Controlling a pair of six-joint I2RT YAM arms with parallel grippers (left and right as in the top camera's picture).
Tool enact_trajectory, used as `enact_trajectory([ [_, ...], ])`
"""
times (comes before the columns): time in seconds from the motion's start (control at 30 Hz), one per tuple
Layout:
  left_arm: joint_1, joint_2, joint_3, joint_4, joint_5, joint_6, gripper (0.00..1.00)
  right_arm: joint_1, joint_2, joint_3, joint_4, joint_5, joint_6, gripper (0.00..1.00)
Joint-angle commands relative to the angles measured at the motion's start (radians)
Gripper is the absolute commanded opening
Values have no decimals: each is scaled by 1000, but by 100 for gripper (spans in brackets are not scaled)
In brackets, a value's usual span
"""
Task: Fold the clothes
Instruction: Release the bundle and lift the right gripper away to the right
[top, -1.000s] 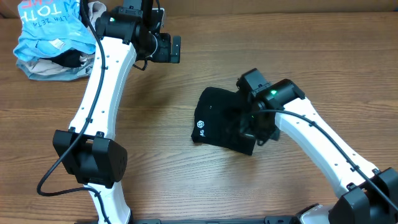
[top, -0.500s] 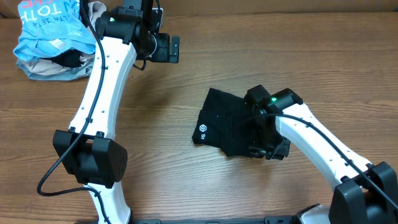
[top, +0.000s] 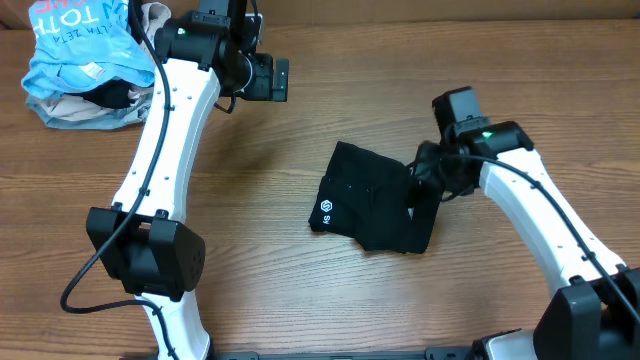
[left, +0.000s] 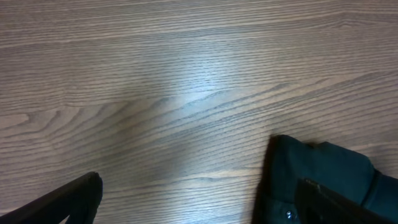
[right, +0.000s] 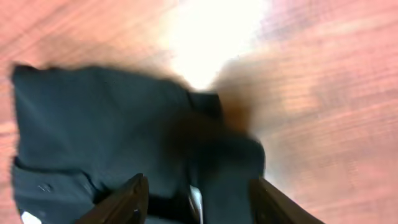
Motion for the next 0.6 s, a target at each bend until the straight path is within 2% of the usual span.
enact_trajectory([
  [0.0,-5,17,16,2,-9,19,100,-4,44,19,22,-52,-43,55],
  [0.13,-5,17,16,2,-9,19,100,-1,128,13,57,-97,-43,54],
  [0.23,-5,17,16,2,-9,19,100,-2,151,12,103,-93,-39,45],
  [0.27,-5,17,16,2,-9,19,100,-3,151,12,119,-89,-39,37],
  [0.33,-5,17,16,3,-9,19,100,-16,150,12,144,-69,-39,5],
  [0.57,-5,18,16,8,-9,19,100,-98,150,-10,74,28,-16,4],
])
